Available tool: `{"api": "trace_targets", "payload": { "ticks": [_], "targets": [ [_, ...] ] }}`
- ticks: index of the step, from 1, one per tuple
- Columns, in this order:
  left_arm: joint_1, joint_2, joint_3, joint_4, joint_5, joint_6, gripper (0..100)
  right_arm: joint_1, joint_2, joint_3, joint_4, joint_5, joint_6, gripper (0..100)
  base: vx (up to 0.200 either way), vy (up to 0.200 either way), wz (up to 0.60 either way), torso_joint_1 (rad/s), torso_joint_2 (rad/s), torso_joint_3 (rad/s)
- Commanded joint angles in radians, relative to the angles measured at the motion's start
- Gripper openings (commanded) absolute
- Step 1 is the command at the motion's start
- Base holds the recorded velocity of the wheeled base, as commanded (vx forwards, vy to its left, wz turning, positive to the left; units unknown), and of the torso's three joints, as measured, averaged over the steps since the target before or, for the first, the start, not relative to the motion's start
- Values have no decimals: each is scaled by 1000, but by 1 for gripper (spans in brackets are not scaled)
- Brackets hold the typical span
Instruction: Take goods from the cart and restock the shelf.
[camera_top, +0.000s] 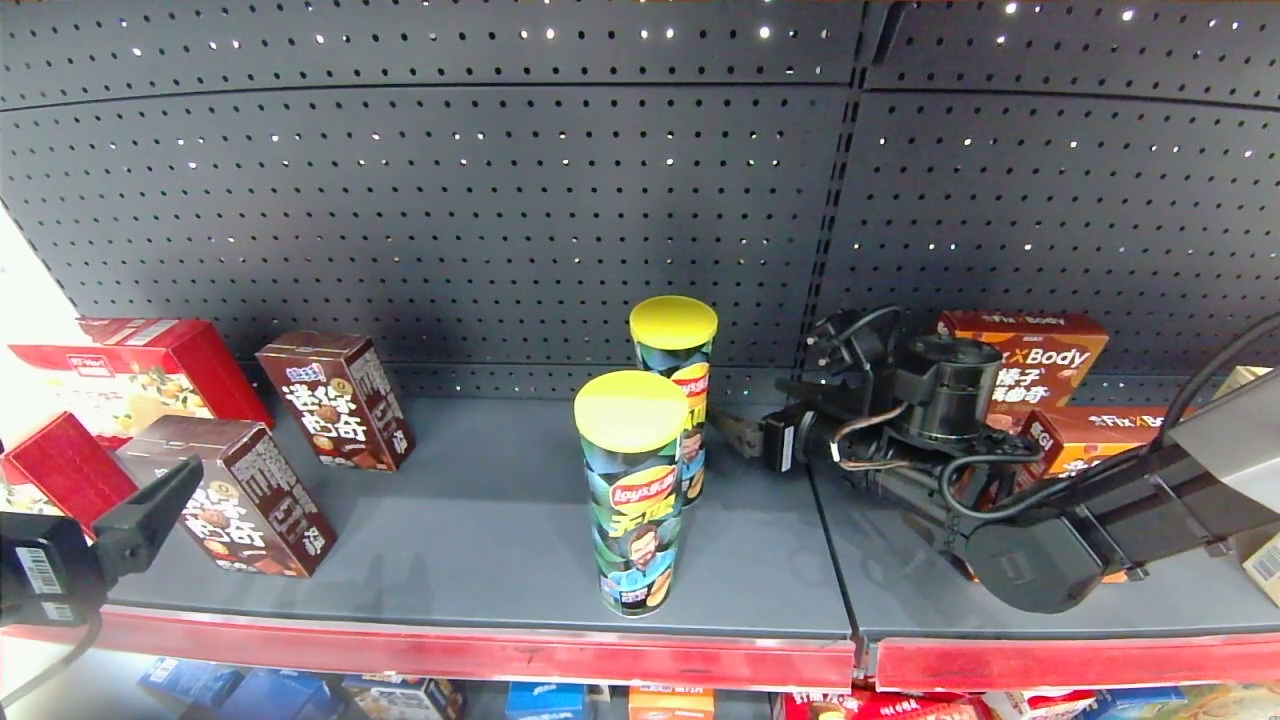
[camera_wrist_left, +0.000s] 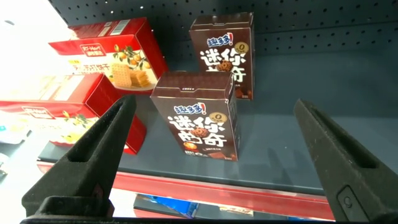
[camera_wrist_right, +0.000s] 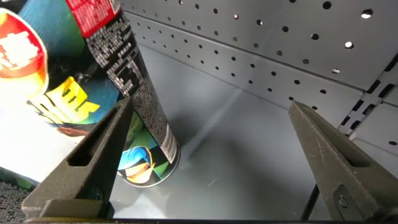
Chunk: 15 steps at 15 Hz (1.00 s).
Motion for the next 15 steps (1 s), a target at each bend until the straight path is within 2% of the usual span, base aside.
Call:
{"api": "trace_targets", "payload": {
  "ticks": [1,15],
  "targets": [
    [0,1,0,-1,0,0,100,1,4,-2,-1,1,0,100,0,0,0,0,0,0],
    [-8,9,3,1,0,0,100,5,-191,75,11,-16,-23,100,0,0,0,0,0,0]
  ]
}}
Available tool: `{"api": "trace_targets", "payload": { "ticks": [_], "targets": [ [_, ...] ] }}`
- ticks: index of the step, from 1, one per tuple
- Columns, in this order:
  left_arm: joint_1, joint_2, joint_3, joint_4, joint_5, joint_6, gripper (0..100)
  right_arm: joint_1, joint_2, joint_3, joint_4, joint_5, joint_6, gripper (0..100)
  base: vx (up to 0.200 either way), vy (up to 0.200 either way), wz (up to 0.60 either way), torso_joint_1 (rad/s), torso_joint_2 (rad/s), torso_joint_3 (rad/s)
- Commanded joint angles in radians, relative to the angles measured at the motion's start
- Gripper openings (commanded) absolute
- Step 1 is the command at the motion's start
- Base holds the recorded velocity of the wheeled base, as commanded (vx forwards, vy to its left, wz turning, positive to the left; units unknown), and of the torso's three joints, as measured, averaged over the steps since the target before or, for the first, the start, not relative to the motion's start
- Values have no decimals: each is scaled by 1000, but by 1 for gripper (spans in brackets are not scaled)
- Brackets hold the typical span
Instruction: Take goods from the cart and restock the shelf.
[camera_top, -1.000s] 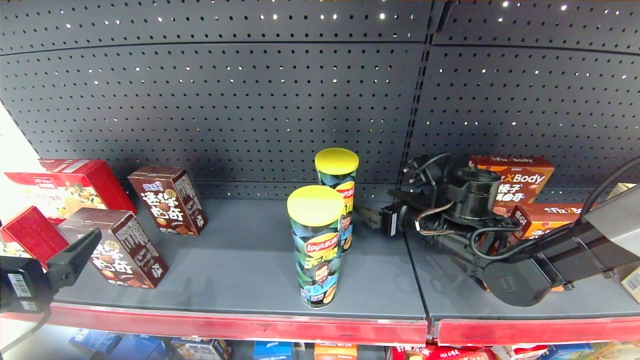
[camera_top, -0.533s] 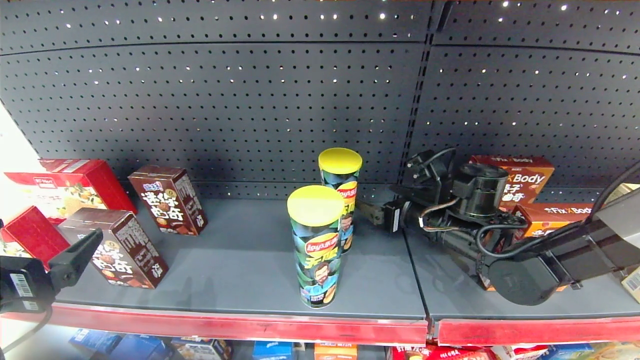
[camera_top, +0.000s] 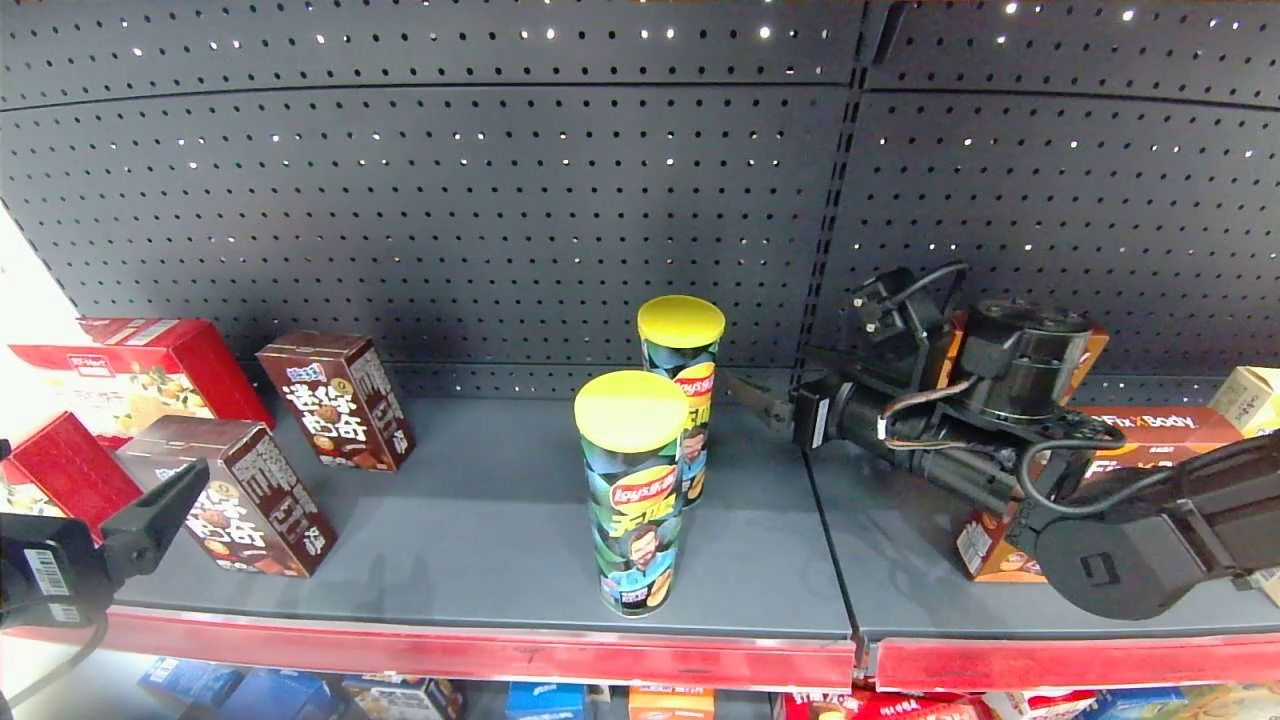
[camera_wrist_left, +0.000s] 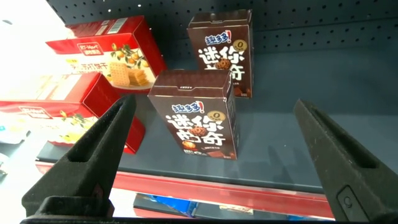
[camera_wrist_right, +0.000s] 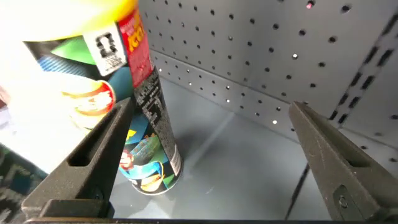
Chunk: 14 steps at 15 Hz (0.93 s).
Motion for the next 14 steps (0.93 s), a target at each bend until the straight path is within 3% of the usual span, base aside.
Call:
{"api": "trace_targets", "payload": {
  "ticks": [1,7,8,10,12,14],
  "targets": [
    [-12,1,1,1,0,0,100,0,-75,37,7,0,-2,100,0,0,0,0,0,0],
    [-18,0,41,1,0,-2,100,49,-269,187,13,-89,-17,100,0,0,0,0,0,0],
    [-20,-5,66,-1,0,-2,100,91,-358,244,26,-175,-25,100,0,0,0,0,0,0],
    [-18,-17,104,-1,0,-3,100,150,-492,301,105,-240,-37,100,0,0,0,0,0,0],
    [-12,-54,155,-2,0,-6,100,238,-627,364,194,-402,-57,100,0,0,0,0,0,0],
    [-10,-89,185,-1,0,-12,100,252,-740,385,211,-474,-94,100,0,0,0,0,0,0]
  ]
}}
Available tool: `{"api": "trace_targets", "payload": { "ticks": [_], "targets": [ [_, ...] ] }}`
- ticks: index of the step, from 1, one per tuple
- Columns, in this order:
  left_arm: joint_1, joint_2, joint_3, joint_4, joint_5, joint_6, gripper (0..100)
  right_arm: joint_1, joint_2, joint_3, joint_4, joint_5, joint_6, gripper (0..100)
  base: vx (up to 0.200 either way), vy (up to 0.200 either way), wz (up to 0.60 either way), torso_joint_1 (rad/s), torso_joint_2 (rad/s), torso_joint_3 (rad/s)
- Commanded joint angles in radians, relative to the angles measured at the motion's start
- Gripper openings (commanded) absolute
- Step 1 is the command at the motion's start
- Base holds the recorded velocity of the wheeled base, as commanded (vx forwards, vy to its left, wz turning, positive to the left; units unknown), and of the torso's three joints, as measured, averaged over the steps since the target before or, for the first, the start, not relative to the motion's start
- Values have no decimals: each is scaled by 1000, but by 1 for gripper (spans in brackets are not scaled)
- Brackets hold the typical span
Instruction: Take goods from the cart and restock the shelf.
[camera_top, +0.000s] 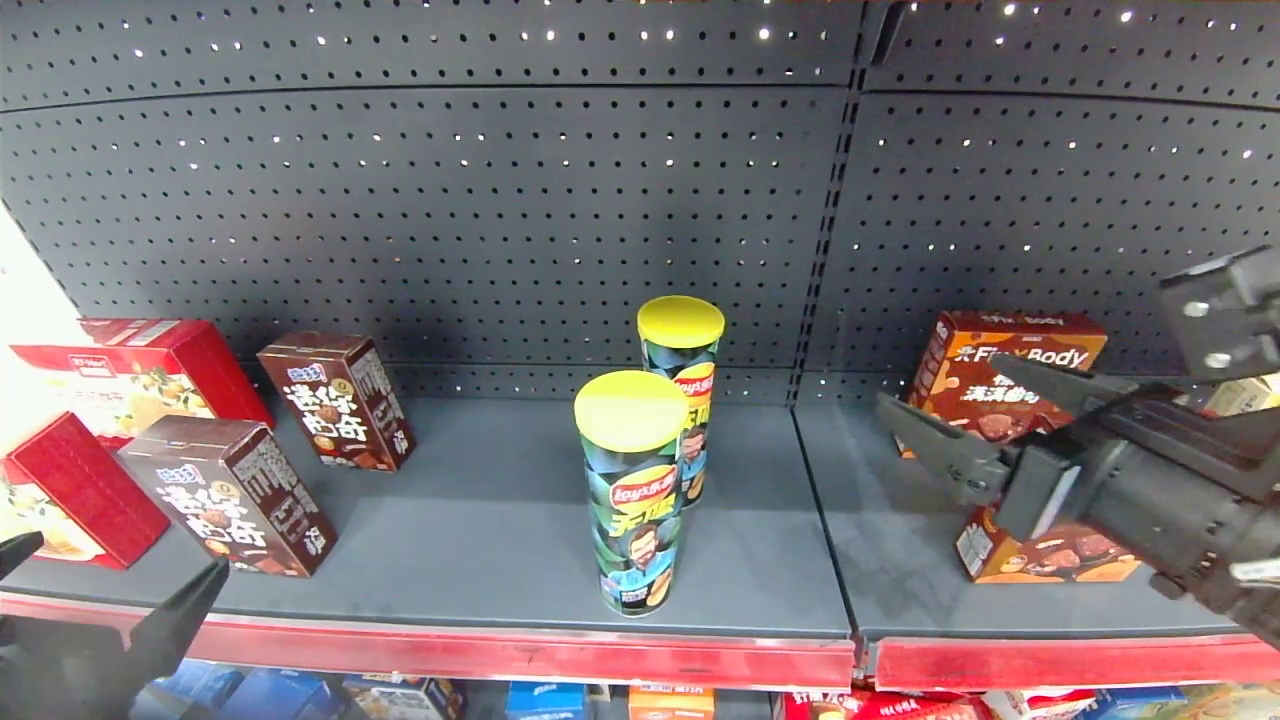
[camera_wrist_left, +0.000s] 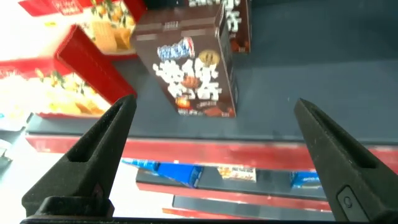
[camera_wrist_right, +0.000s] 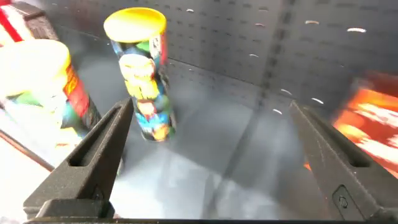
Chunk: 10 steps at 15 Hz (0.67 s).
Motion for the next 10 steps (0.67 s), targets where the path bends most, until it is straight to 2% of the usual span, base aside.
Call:
{"api": "trace_targets", "payload": {
  "ticks": [1,4,8,9,10],
  "targets": [
    [3,-47,24,-1,2,-7,100,37,-211,39,51,-63,-46,100,0,0,0,0,0,0],
    [0,-59,25,-1,0,-27,100,40,-364,42,174,-169,-125,100,0,0,0,0,0,0],
    [-6,-65,32,-1,-6,-27,100,40,-483,93,196,-502,-124,100,0,0,0,0,0,0],
    [-6,-65,30,-1,-6,-25,100,40,-501,99,196,-539,-124,100,0,0,0,0,0,0],
    [-6,-64,30,-1,-6,-25,100,40,-541,110,197,-634,-124,100,0,0,0,0,0,0]
  ]
}}
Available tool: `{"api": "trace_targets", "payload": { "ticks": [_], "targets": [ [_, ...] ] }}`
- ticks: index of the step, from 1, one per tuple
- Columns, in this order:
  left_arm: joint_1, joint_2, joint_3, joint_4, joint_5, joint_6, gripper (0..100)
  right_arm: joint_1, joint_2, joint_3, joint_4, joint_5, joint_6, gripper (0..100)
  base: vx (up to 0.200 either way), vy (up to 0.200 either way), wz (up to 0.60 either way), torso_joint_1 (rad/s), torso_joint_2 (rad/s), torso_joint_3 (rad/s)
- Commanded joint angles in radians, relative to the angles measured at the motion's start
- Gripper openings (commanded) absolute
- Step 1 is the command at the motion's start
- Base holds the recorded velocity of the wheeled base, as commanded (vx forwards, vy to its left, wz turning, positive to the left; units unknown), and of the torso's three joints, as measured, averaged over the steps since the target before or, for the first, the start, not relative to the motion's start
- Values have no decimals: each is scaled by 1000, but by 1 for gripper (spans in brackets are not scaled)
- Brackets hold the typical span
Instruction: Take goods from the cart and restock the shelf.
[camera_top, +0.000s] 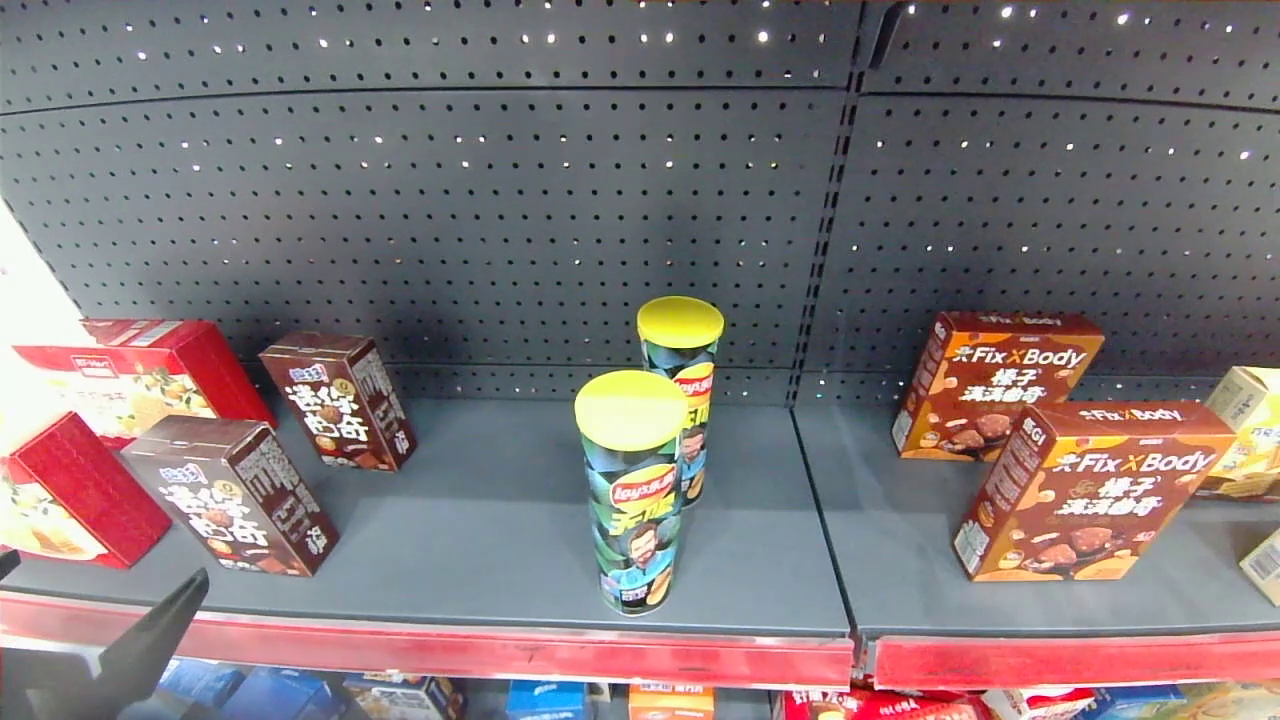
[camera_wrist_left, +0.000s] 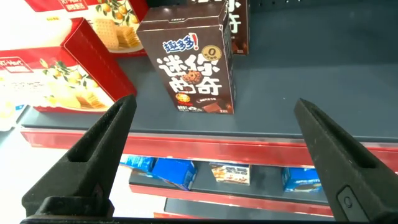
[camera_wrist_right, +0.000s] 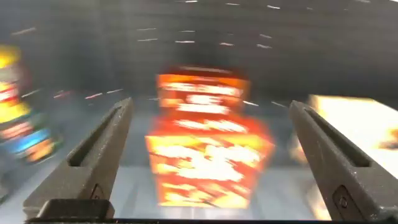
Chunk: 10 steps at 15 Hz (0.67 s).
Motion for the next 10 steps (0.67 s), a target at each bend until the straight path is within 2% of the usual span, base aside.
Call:
{"api": "trace_targets", "payload": {
  "ticks": [1,3,5,6,7,10],
  "targets": [
    [-5,9,1,1,1,2,100,-1,-102,18,2,-92,-2,100,0,0,0,0,0,0],
    [-36,30,-1,1,2,-2,100,-1,-141,20,4,-161,-17,100,0,0,0,0,0,0],
    [-39,44,-4,-1,1,-7,100,-10,-194,31,4,-192,-70,100,0,0,0,0,0,0],
    [-39,44,1,-1,1,-27,100,-23,-224,34,5,-199,-97,100,0,0,0,0,0,0],
    [-39,39,3,1,1,-47,100,-73,-279,32,2,-199,-151,100,0,0,0,0,0,0],
    [-39,29,3,-1,-1,-44,100,-237,-412,67,7,-198,-195,100,0,0,0,0,0,0]
  ]
}}
